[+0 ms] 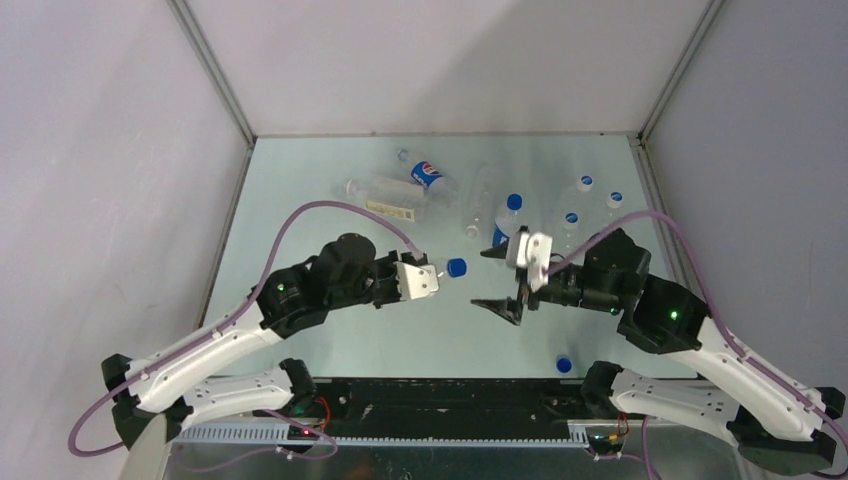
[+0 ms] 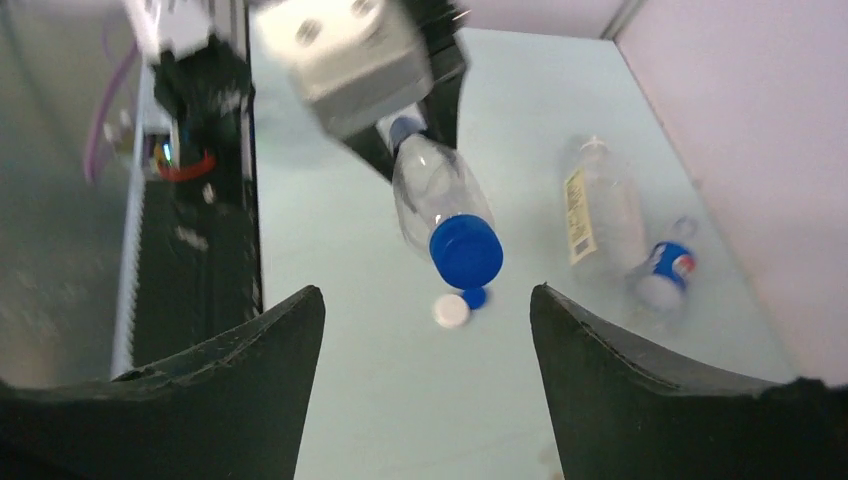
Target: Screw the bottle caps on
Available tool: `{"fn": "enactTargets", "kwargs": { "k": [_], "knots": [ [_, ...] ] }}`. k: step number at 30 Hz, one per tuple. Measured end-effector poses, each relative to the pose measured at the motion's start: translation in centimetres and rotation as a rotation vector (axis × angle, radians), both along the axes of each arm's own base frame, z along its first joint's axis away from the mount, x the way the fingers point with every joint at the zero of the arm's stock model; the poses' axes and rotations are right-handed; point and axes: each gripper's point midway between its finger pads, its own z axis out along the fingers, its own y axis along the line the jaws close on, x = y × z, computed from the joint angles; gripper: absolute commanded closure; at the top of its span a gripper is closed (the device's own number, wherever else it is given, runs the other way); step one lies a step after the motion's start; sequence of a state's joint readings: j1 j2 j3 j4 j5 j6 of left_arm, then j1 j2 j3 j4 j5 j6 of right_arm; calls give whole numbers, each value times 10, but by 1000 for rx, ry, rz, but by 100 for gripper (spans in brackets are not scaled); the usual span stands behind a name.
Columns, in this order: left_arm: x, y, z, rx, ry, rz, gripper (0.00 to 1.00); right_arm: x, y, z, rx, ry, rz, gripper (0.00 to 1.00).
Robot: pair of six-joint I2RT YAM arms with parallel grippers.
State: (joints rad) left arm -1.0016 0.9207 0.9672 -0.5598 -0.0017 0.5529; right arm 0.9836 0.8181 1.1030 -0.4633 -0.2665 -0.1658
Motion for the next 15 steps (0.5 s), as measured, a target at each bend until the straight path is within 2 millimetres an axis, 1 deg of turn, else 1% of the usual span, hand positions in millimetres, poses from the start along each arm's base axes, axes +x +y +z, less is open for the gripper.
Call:
{"fn": "enactTargets", "kwargs": {
  "k": [2, 4, 7, 11, 13, 15],
  "knots": [
    [-10, -5, 2, 5, 47, -66, 100, -6, -4, -7, -80, -146, 93, 24],
    [-20, -10, 3, 11, 86, -126, 100, -9, -7, -14, -142, -256, 163, 27],
    [-33, -14, 0, 32, 139, -198, 100, -11, -8, -22, -205, -365, 238, 31],
    [-44, -16, -9, 65, 200, -252, 100, -13, -5, -38, -285, -432, 334, 35],
    [-47, -16, -13, 79, 213, -266, 100, -14, -4, -43, -312, -447, 369, 39],
    [-50, -16, -14, 81, 226, -277, 100, -16, -3, -45, -324, -457, 394, 45]
  ]
}}
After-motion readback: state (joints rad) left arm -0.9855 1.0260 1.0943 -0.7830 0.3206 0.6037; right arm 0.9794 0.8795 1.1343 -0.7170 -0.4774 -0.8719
